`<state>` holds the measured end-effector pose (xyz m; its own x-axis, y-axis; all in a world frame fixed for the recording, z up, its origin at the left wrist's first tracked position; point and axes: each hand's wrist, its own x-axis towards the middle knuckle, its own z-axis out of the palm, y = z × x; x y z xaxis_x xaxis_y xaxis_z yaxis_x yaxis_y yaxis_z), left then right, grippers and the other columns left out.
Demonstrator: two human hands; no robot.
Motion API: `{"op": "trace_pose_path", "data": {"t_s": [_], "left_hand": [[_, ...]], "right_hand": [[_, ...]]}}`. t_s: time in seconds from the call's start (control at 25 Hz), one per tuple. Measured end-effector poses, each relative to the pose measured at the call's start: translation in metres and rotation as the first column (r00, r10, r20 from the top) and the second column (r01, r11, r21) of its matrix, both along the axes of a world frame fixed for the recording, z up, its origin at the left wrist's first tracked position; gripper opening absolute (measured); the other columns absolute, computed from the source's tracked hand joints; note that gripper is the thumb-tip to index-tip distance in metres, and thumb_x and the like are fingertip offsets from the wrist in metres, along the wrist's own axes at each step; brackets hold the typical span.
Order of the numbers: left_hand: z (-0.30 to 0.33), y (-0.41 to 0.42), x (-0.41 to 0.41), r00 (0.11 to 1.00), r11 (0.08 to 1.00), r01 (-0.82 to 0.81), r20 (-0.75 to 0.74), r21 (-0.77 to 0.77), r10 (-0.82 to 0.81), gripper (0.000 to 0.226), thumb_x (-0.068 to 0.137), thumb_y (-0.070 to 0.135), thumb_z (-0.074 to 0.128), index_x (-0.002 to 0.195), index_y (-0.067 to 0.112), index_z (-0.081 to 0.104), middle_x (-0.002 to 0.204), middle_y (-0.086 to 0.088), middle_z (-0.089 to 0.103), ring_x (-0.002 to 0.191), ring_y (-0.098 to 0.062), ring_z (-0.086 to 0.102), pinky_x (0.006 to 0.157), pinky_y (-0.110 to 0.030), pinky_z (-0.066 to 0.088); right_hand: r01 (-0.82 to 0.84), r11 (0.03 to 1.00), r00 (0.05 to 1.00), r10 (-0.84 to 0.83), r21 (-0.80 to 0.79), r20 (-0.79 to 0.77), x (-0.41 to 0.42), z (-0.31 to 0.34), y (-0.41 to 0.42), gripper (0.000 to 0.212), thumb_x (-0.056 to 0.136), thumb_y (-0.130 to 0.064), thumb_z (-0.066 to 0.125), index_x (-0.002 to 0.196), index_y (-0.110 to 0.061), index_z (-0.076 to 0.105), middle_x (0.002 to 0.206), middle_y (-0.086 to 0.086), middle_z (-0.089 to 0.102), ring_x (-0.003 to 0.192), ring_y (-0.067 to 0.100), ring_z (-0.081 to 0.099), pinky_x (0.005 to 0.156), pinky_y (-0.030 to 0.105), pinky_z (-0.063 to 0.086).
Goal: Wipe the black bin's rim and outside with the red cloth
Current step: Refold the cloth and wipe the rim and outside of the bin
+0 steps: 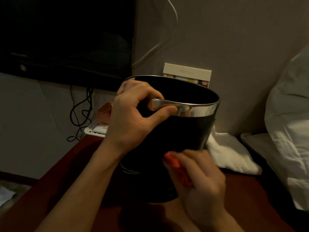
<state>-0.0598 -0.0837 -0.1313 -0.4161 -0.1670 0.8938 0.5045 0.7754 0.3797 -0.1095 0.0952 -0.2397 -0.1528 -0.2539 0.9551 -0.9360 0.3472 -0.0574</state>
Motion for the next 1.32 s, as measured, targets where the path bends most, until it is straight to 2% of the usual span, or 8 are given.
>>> {"op": "trace_pose_path", "data": {"t_s": [0.16, 0.36, 0.48, 0.6, 0.72, 0.84, 1.08, 1.32], "left_hand": [[-0.001, -0.003, 0.002, 0.999, 0.998, 0.019, -0.034, 0.057, -0.017, 0.014, 0.088, 0.029, 0.061, 0.083, 0.016, 0.063, 0.087, 0.006, 0.060, 0.096, -0.009, 0.054, 0.094, -0.043, 0.041], [-0.003, 0.040, 0.002, 0.985, 0.972, -0.174, -0.020, -0.155, 0.173, 0.018, 0.088, 0.038, 0.058, 0.095, 0.022, 0.063, 0.096, 0.015, 0.056, 0.106, -0.002, 0.047, 0.113, -0.036, 0.015], [-0.003, 0.030, 0.001, 0.995, 0.990, -0.096, -0.011, -0.103, 0.096, 0.025, 0.080, 0.045, 0.066, 0.095, 0.025, 0.060, 0.093, 0.018, 0.055, 0.104, 0.004, 0.045, 0.110, -0.038, 0.024], [-0.002, 0.012, 0.001, 0.999, 0.999, -0.031, -0.009, -0.005, 0.031, 0.022, 0.077, 0.041, 0.070, 0.090, 0.027, 0.059, 0.092, 0.024, 0.053, 0.100, 0.006, 0.045, 0.096, -0.040, 0.039], [-0.001, 0.012, 0.001, 0.999, 0.999, -0.038, -0.007, 0.000, 0.038, 0.023, 0.077, 0.042, 0.070, 0.089, 0.025, 0.060, 0.092, 0.023, 0.054, 0.099, 0.002, 0.047, 0.093, -0.039, 0.040], [-0.002, 0.011, 0.001, 0.999, 0.999, -0.040, -0.006, -0.010, 0.040, 0.022, 0.078, 0.041, 0.069, 0.089, 0.025, 0.060, 0.091, 0.022, 0.054, 0.099, -0.001, 0.047, 0.092, -0.038, 0.040], [-0.002, 0.011, 0.000, 0.999, 0.999, -0.045, -0.014, 0.007, 0.045, 0.022, 0.077, 0.039, 0.071, 0.089, 0.023, 0.061, 0.090, 0.017, 0.057, 0.099, -0.006, 0.049, 0.091, -0.041, 0.041], [-0.003, 0.010, 0.000, 0.999, 0.999, -0.036, 0.000, -0.001, 0.036, 0.022, 0.078, 0.040, 0.070, 0.089, 0.022, 0.062, 0.089, 0.015, 0.057, 0.098, -0.004, 0.048, 0.089, -0.033, 0.040]], "right_hand": [[0.095, 0.973, 0.986, -0.064, -0.210, 0.152, -0.020, 0.039, 0.025, 0.023, 0.091, -0.021, 0.078, 0.106, -0.004, 0.076, 0.105, 0.000, 0.064, 0.093, 0.016, 0.064, 0.087, 0.016, 0.048], [0.062, 0.973, 0.975, -0.012, -0.220, 0.221, -0.033, 0.042, 0.034, 0.023, 0.092, -0.022, 0.076, 0.107, -0.005, 0.073, 0.102, 0.005, 0.068, 0.093, 0.008, 0.063, 0.086, 0.010, 0.045], [0.053, 0.974, 0.979, -0.007, -0.219, 0.206, -0.031, 0.039, 0.035, 0.022, 0.091, -0.023, 0.077, 0.106, -0.006, 0.074, 0.101, 0.005, 0.069, 0.093, 0.009, 0.064, 0.087, 0.011, 0.045], [0.053, 0.989, 0.994, -0.038, -0.135, 0.105, -0.022, 0.020, 0.027, 0.024, 0.090, -0.022, 0.077, 0.103, -0.002, 0.078, 0.099, 0.008, 0.069, 0.090, 0.013, 0.062, 0.085, 0.015, 0.046], [-0.026, 0.997, 0.999, 0.028, 0.072, -0.032, -0.012, -0.023, 0.012, 0.017, 0.090, -0.019, 0.077, 0.096, -0.004, 0.081, 0.096, 0.009, 0.073, 0.080, 0.021, 0.062, 0.072, 0.029, 0.050], [-0.009, 0.957, 0.986, 0.057, 0.289, -0.160, -0.004, -0.058, -0.001, 0.017, 0.099, -0.023, 0.068, 0.094, -0.014, 0.082, 0.094, 0.002, 0.074, 0.074, 0.019, 0.059, 0.066, 0.029, 0.041], [-0.015, 0.997, 0.996, 0.021, 0.080, -0.084, -0.010, -0.018, 0.011, 0.011, 0.087, -0.013, 0.082, 0.095, -0.007, 0.083, 0.094, 0.006, 0.076, 0.077, 0.023, 0.063, 0.068, 0.033, 0.052], [-0.012, 0.908, 0.993, 0.061, 0.418, -0.103, 0.003, -0.061, -0.014, 0.017, 0.099, -0.028, 0.069, 0.087, -0.023, 0.079, 0.085, -0.008, 0.070, 0.071, 0.015, 0.062, 0.059, 0.027, 0.043]]}}
